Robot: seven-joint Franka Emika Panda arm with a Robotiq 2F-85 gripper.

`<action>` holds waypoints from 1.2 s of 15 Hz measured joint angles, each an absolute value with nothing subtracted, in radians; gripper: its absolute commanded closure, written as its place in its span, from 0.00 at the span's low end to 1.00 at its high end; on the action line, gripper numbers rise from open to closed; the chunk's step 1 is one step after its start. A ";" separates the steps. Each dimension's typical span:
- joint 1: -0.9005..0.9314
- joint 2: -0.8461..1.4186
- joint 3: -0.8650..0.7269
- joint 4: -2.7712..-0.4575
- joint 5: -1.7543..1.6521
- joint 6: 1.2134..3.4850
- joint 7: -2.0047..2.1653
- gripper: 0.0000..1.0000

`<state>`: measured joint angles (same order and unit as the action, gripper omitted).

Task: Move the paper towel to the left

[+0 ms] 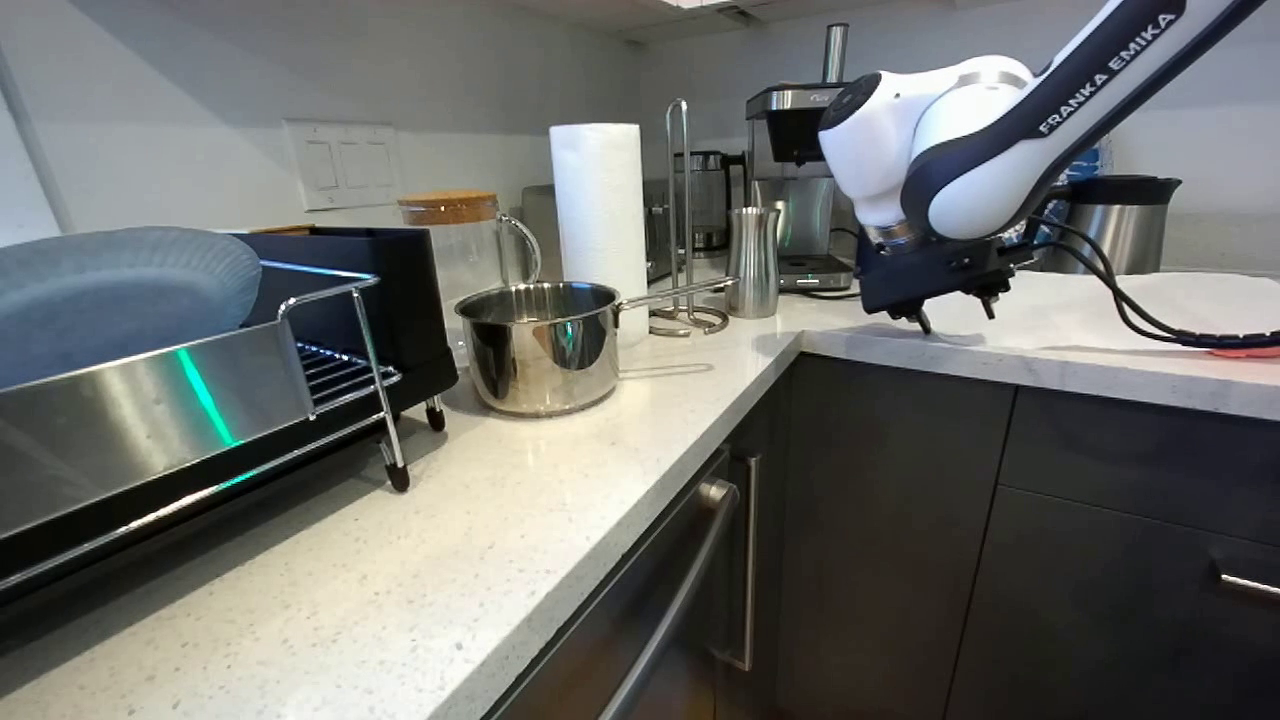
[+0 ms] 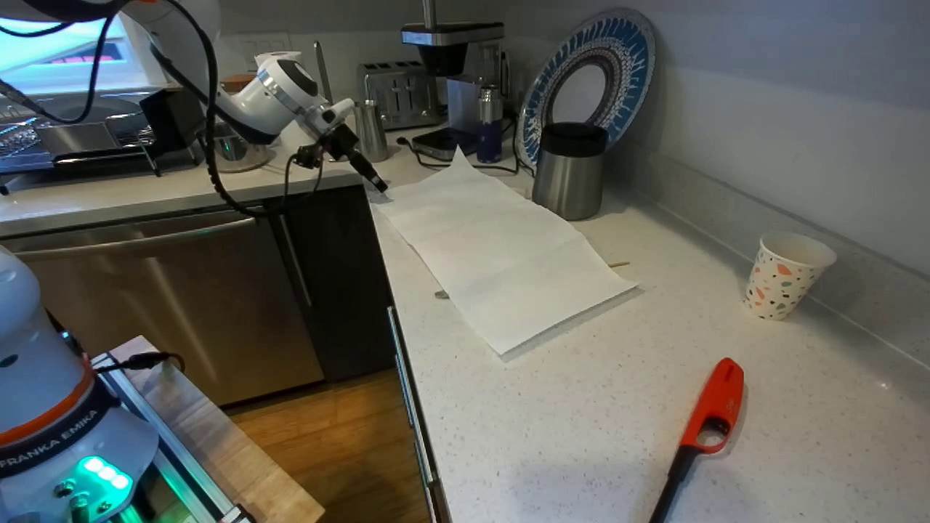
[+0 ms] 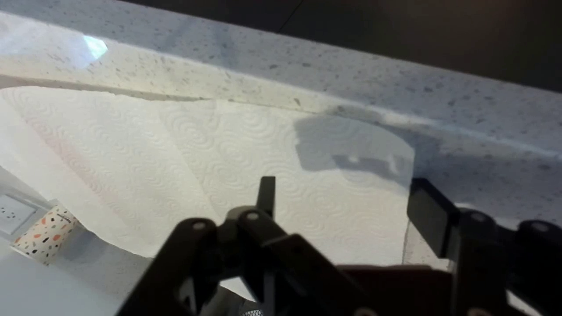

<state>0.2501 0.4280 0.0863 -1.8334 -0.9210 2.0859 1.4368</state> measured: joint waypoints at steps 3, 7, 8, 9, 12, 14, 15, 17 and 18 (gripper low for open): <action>0.250 0.429 0.086 -1.832 -0.921 2.086 1.435 0.06; 0.250 0.430 0.086 -1.832 -0.921 2.085 1.429 0.30; 0.250 0.430 0.086 -1.832 -0.921 2.084 1.428 0.35; 0.250 0.431 0.086 -1.832 -0.921 2.084 1.427 0.42; 0.250 0.435 0.086 -1.830 -0.921 2.084 1.425 0.66; 0.250 0.438 0.086 -1.830 -0.921 2.084 1.425 0.81; 0.250 0.439 0.086 -1.830 -0.921 2.084 1.424 0.88; 0.250 0.442 0.086 -1.830 -0.921 2.084 1.422 0.99; 0.250 0.442 0.086 -1.830 -0.921 2.084 1.420 1.00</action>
<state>0.2501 0.4424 0.0858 -1.8298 -0.9207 2.0837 1.4204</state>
